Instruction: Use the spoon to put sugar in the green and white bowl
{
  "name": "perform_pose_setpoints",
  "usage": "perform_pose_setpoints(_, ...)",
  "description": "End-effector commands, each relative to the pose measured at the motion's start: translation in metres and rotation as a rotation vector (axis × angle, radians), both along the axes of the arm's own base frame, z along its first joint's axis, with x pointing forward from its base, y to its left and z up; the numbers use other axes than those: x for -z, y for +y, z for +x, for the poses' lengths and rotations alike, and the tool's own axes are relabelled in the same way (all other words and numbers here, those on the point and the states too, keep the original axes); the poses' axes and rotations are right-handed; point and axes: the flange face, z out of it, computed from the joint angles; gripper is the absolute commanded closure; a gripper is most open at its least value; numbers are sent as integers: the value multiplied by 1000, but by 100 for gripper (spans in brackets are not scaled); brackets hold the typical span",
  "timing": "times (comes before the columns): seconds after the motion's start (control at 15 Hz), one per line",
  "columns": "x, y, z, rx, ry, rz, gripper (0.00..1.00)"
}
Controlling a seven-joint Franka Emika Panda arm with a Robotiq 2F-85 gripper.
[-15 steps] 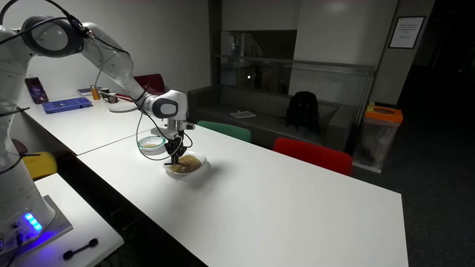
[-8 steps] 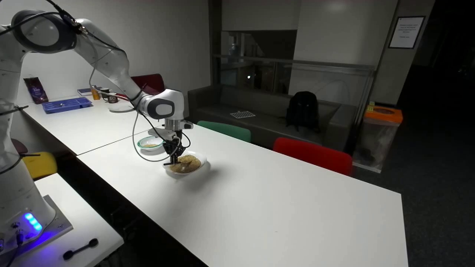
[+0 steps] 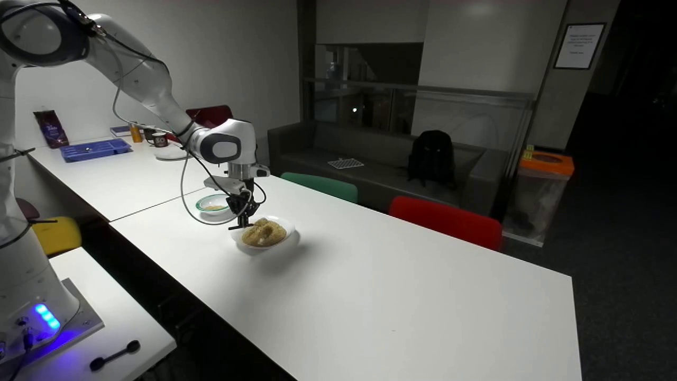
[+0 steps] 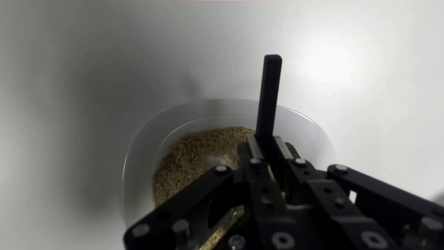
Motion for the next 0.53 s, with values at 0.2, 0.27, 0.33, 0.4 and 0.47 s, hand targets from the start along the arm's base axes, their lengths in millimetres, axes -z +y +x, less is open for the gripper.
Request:
perform_pose_setpoints(0.2, -39, -1, -21, -10, -134, 41, 97)
perform_pose_setpoints(0.27, -43, -2, -23, -6, -148, 46, 97)
perform_pose_setpoints(0.33, -45, -2, -25, -5, -158, 50, 97)
perform_pose_setpoints(0.4, -47, -3, -27, -4, -165, 53, 97)
perform_pose_setpoints(0.47, -49, -4, -30, -4, -171, 56, 97)
